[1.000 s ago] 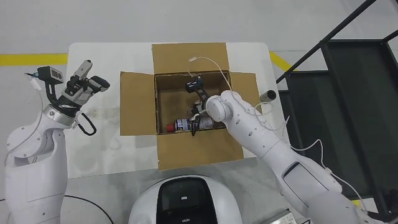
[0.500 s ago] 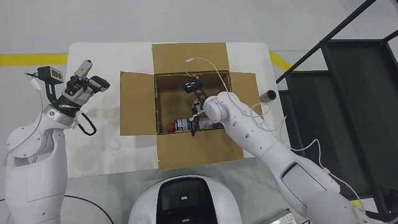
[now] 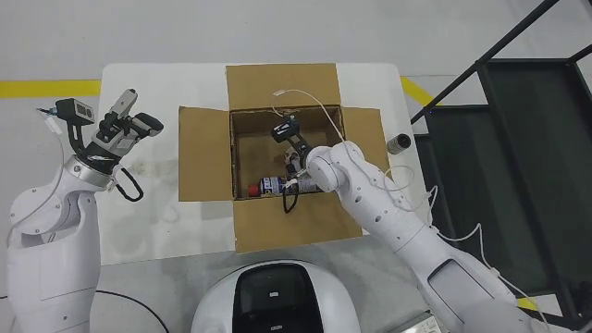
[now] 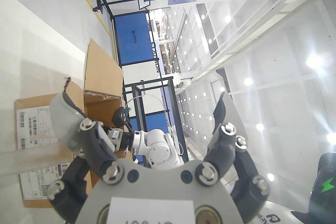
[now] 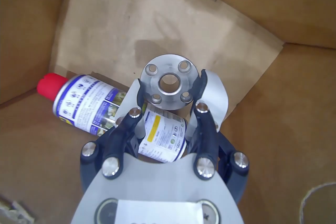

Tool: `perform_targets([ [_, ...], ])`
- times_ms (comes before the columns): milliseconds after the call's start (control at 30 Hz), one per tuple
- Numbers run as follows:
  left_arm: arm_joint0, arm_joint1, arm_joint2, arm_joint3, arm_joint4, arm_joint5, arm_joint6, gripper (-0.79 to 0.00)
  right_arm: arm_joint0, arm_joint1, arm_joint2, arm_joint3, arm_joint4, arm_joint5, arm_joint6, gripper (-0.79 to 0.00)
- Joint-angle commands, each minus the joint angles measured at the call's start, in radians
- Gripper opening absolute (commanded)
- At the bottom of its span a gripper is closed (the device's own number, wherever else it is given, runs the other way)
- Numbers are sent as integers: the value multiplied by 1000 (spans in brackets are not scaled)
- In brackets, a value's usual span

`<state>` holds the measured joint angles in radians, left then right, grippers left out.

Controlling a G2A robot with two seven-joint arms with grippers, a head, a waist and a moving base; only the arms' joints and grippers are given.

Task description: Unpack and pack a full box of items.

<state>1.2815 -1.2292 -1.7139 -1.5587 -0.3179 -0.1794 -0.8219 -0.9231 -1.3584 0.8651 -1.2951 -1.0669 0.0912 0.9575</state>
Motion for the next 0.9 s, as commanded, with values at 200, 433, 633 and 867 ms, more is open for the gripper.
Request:
perform_targets([
  [200,0,0,0,0,0,0,0,0,40,-25,-35,116,21,6,-24,-785],
  [433,0,0,0,0,0,0,0,0,64,-43,-59,175,38,-22,-40,-18],
  [633,0,0,0,0,0,0,0,0,68,-51,-54,195,53,-19,-58,0],
  [867,0,0,0,0,0,0,0,0,71,-55,-41,208,62,-29,-66,0],
])
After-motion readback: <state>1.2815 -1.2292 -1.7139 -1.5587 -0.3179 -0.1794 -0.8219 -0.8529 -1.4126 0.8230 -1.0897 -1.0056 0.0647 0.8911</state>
